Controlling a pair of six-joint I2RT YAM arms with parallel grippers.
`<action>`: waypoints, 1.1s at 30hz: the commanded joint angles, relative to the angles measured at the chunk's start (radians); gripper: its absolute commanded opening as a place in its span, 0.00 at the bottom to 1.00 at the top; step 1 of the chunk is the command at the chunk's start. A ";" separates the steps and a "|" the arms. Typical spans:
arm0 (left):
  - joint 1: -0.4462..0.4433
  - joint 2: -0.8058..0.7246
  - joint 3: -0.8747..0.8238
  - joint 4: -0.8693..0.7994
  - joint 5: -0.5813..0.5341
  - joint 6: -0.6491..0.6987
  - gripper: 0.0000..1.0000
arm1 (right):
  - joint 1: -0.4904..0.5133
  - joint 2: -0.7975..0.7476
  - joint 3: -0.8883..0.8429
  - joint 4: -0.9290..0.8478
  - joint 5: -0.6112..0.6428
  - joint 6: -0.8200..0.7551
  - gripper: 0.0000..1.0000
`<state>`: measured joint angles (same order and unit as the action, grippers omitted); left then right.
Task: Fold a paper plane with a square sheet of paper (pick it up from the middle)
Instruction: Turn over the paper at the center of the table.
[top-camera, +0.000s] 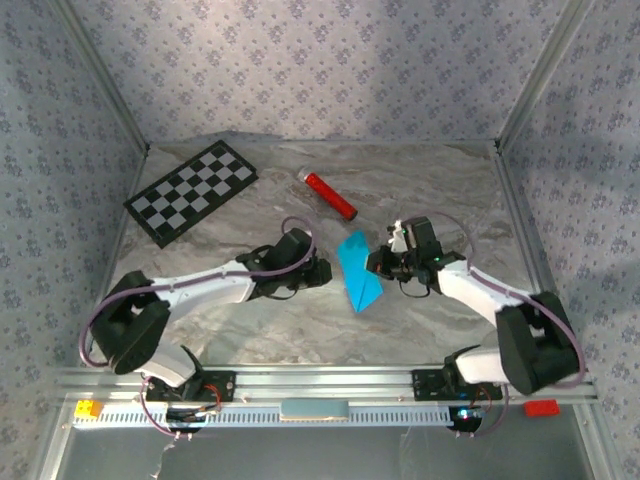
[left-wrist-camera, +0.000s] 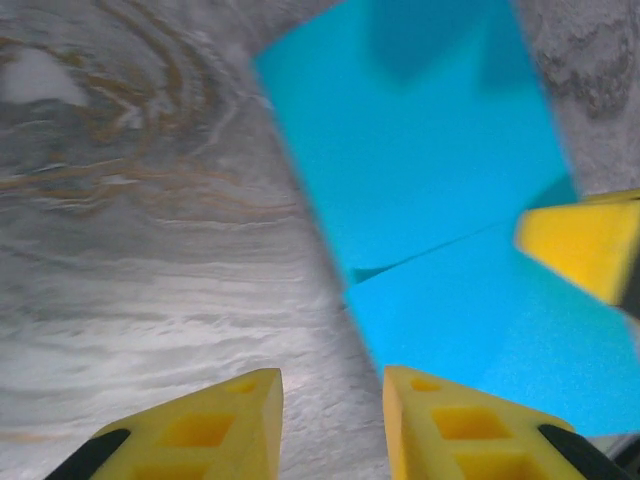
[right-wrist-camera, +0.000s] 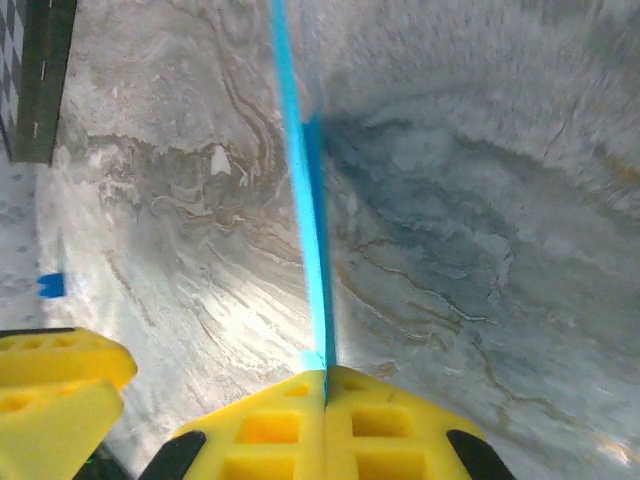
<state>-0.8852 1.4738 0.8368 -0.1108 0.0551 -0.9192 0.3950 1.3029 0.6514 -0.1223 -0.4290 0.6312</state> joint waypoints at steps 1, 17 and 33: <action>0.007 -0.072 -0.059 -0.050 -0.105 -0.040 0.35 | 0.070 -0.077 0.108 -0.336 0.350 -0.169 0.04; 0.048 -0.374 -0.191 -0.222 -0.352 -0.199 0.46 | 0.482 0.265 0.461 -0.821 1.187 -0.102 0.03; 0.062 -0.577 -0.181 -0.506 -0.518 -0.261 0.49 | 0.613 0.608 0.697 -0.635 0.775 -0.099 0.14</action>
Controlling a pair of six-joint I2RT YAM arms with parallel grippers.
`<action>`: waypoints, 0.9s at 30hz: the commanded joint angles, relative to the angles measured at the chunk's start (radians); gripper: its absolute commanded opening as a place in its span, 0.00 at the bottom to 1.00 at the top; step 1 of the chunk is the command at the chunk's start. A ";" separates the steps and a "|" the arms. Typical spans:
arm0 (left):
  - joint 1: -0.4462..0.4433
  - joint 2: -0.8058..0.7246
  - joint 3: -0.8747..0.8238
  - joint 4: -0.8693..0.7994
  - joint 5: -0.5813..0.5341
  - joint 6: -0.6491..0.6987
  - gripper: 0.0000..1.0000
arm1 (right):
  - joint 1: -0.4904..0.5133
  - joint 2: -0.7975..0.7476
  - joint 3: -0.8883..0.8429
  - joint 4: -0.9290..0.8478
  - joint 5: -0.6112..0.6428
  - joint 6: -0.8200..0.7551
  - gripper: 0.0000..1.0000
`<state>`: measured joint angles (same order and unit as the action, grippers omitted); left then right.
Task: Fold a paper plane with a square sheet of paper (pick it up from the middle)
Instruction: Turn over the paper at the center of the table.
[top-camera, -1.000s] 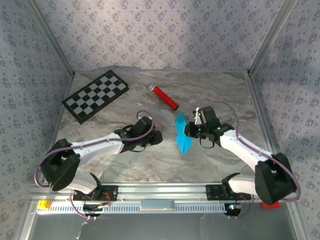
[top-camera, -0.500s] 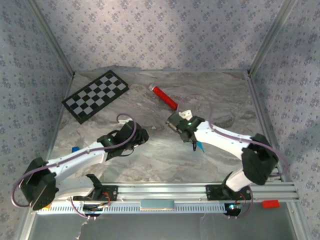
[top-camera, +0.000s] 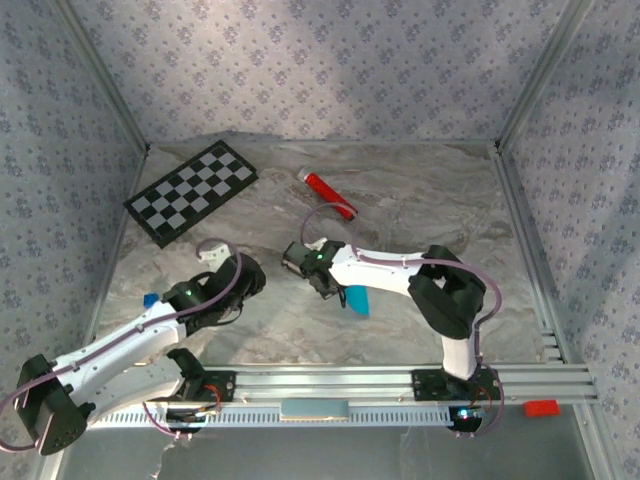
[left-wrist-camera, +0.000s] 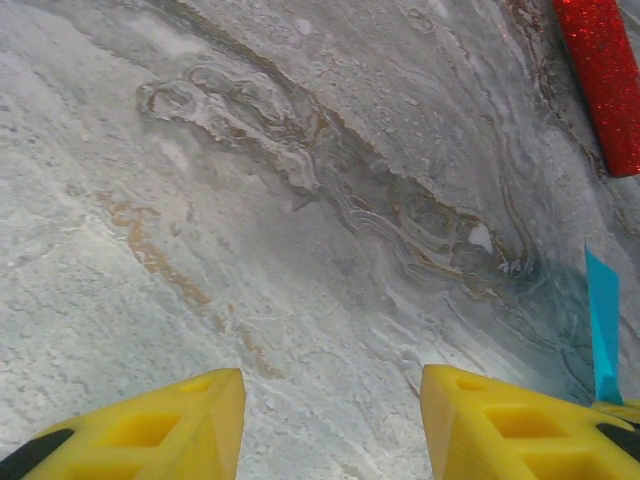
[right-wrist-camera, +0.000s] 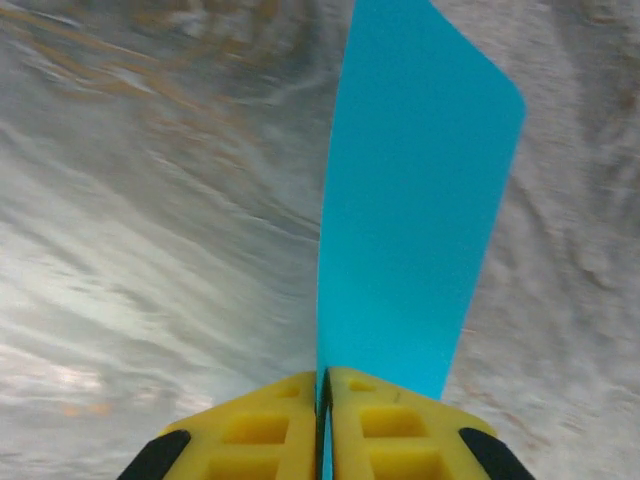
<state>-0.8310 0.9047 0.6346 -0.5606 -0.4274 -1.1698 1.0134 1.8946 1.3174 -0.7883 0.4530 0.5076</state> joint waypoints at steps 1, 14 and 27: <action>0.008 -0.004 0.025 -0.060 -0.032 -0.007 0.49 | -0.010 0.009 0.024 0.064 -0.154 0.022 0.16; 0.008 0.157 0.085 0.051 0.131 0.124 0.51 | -0.204 -0.335 -0.363 0.538 -0.656 0.031 0.43; 0.009 0.525 0.181 0.356 0.541 0.204 0.45 | -0.598 -0.502 -0.756 0.855 -1.069 0.188 0.07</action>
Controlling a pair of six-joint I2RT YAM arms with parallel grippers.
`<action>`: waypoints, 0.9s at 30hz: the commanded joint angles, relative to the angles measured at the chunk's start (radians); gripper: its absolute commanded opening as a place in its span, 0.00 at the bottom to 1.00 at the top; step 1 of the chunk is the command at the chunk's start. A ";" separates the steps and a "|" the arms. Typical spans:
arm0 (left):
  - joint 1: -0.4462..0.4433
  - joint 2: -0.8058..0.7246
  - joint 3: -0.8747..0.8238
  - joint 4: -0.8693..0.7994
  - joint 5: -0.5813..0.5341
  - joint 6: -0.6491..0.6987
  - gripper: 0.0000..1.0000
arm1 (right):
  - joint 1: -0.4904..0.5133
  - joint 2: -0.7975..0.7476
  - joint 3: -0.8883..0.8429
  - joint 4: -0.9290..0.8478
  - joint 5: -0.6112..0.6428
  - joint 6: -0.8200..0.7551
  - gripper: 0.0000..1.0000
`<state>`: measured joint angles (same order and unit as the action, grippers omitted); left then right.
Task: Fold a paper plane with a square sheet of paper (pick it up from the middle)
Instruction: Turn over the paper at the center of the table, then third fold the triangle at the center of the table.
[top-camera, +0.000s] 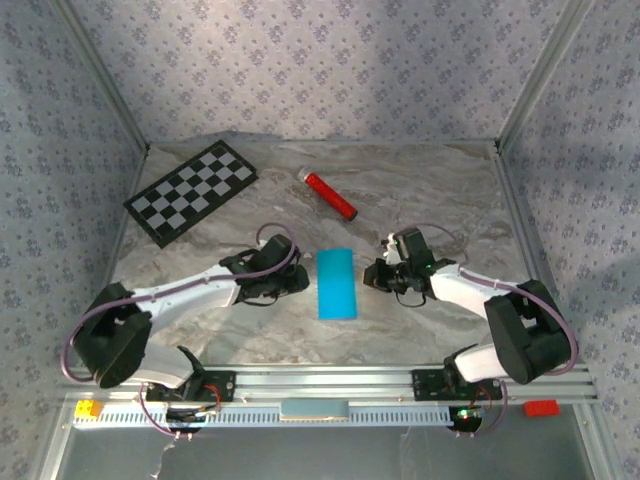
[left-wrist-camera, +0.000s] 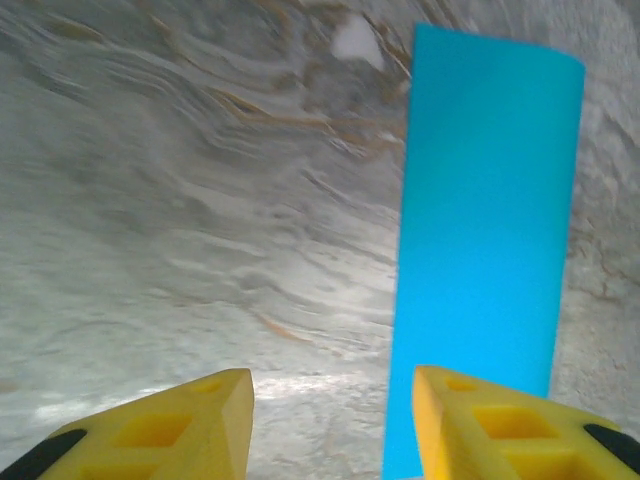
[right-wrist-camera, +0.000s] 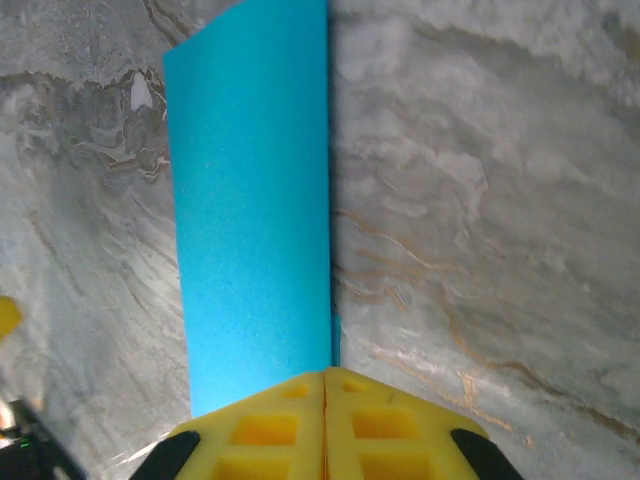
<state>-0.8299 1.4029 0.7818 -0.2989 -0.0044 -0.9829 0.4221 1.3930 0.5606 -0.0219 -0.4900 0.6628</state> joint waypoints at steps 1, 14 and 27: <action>0.007 0.043 0.039 0.107 0.131 0.013 0.45 | -0.006 0.011 0.003 0.095 -0.137 0.035 0.06; 0.007 0.117 0.072 0.159 0.209 0.004 0.48 | 0.023 0.155 0.060 0.120 -0.174 0.041 0.02; 0.019 0.146 0.066 0.177 0.216 -0.022 0.51 | 0.015 0.271 0.047 0.159 -0.150 0.048 0.02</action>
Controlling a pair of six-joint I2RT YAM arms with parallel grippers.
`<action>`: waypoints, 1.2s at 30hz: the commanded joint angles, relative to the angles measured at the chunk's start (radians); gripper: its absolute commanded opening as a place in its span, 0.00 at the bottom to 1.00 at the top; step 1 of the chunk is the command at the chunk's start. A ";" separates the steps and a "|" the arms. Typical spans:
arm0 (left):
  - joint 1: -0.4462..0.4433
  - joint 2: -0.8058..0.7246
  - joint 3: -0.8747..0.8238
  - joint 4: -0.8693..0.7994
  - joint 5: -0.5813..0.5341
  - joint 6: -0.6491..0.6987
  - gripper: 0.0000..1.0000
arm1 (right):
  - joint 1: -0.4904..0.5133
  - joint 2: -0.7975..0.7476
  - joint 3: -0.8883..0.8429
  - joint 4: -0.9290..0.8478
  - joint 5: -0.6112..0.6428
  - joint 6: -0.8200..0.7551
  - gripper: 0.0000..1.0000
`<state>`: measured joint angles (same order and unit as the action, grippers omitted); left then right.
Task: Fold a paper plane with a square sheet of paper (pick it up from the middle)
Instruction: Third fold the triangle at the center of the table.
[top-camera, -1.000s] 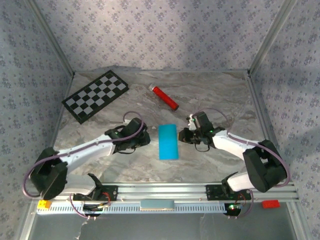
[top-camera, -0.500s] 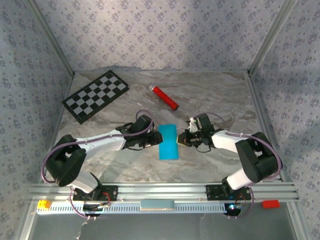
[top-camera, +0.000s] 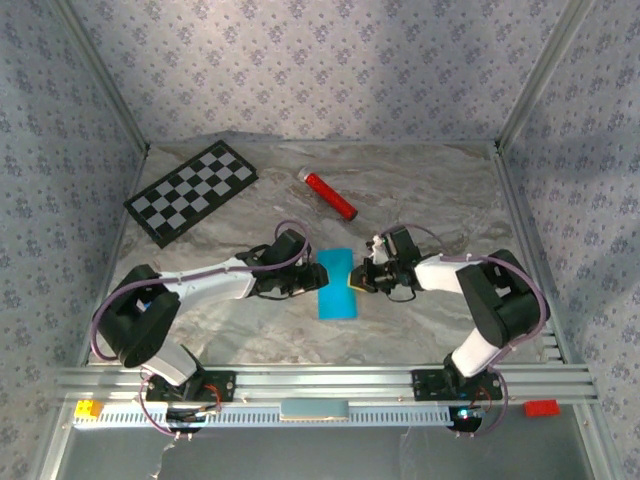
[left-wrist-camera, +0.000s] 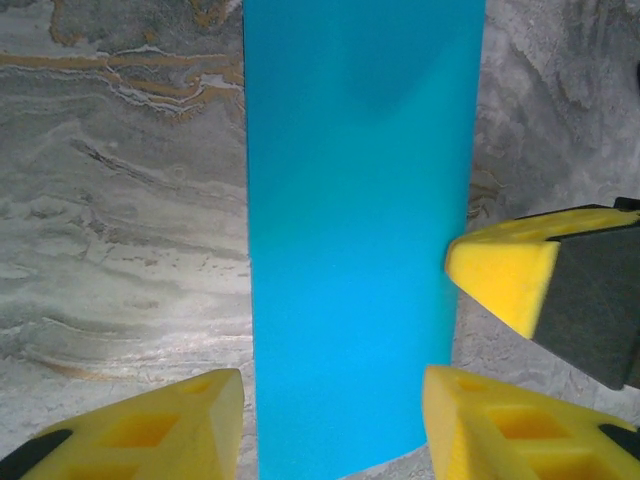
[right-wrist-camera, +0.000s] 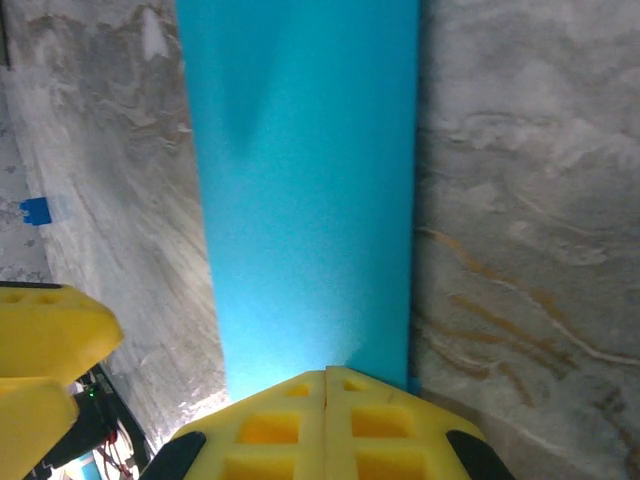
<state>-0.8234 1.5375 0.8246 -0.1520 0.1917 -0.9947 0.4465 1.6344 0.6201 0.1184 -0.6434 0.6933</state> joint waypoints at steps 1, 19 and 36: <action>0.016 0.013 0.023 0.031 0.026 -0.010 0.51 | -0.018 0.038 -0.027 0.029 0.008 0.026 0.02; 0.039 0.138 0.056 0.098 0.120 -0.028 0.42 | -0.049 0.064 -0.083 0.045 0.008 0.040 0.01; 0.039 0.190 0.069 0.086 0.119 -0.018 0.42 | -0.051 0.077 -0.084 0.048 0.001 0.036 0.01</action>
<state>-0.7872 1.7115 0.8719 -0.0666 0.3000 -1.0142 0.4042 1.6676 0.5671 0.2359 -0.7063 0.7300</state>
